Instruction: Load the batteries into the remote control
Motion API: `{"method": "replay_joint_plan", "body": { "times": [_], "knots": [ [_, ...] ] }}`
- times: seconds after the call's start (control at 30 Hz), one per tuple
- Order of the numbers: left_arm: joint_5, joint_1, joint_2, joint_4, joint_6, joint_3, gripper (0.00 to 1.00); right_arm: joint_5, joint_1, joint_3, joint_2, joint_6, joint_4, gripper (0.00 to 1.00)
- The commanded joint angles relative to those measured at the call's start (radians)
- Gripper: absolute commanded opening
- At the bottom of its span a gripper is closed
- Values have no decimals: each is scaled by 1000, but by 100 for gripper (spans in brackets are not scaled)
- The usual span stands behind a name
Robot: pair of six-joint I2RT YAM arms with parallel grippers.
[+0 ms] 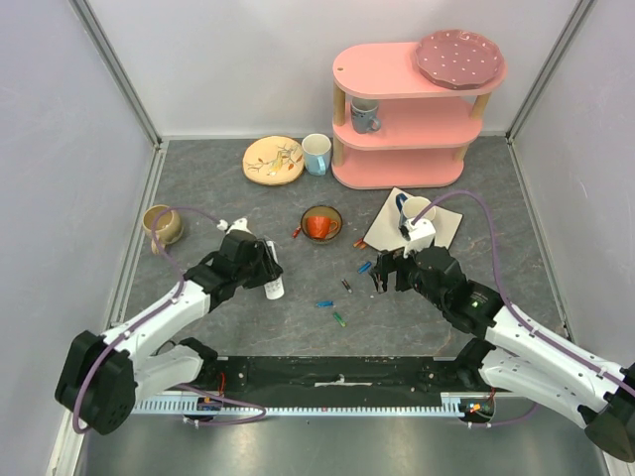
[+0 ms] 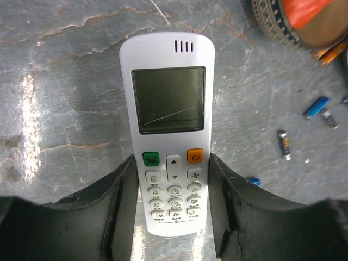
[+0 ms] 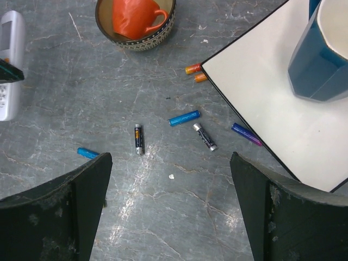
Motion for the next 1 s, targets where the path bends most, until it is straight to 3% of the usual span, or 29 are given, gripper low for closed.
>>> {"method": "replay_joint_plan", "body": {
  "times": [0.0,0.13,0.27,0.4,0.53,0.73,0.97],
  "knots": [
    [40,-41,89,69,190,46,2,-30,0,21,6,4,-23,98],
    [3,-98,156,20,221,105,2,-52,0,15,26,12,-25,98],
    [127,-129,53,174,204,50,2,-153,0,10,60,19,10,98],
    [320,-129,-67,524,134,-31,2,-260,0,-2,59,73,79,98],
    [465,-129,-71,765,30,-98,2,-319,-1,-22,40,134,155,98],
    [499,-129,-75,1205,-185,-261,2,-454,0,-77,2,256,318,98],
    [555,-129,52,1570,-366,-299,2,-550,0,-167,-24,440,596,98]
  ]
}}
